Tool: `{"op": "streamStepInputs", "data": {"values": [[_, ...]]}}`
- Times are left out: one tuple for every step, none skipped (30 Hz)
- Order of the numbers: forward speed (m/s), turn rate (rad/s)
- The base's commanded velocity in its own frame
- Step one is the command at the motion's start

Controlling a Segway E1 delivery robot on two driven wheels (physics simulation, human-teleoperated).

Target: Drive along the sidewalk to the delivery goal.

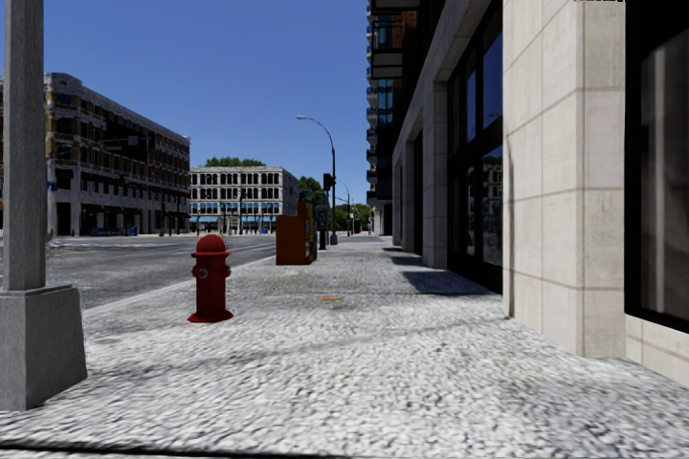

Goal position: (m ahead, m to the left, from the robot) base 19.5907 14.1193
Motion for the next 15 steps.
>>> {"op": "streamStepInputs", "data": {"values": [[2.0,0.0],[2.0,0.0],[2.0,0.0],[2.0,0.0],[2.0,0.0],[2.0,0.0],[2.0,0.0],[2.0,0.0],[2.0,0.0],[2.0,0.0],[2.0,0.0],[2.0,0.0],[2.0,0.0],[2.0,0.0],[2.0,0.0]]}}
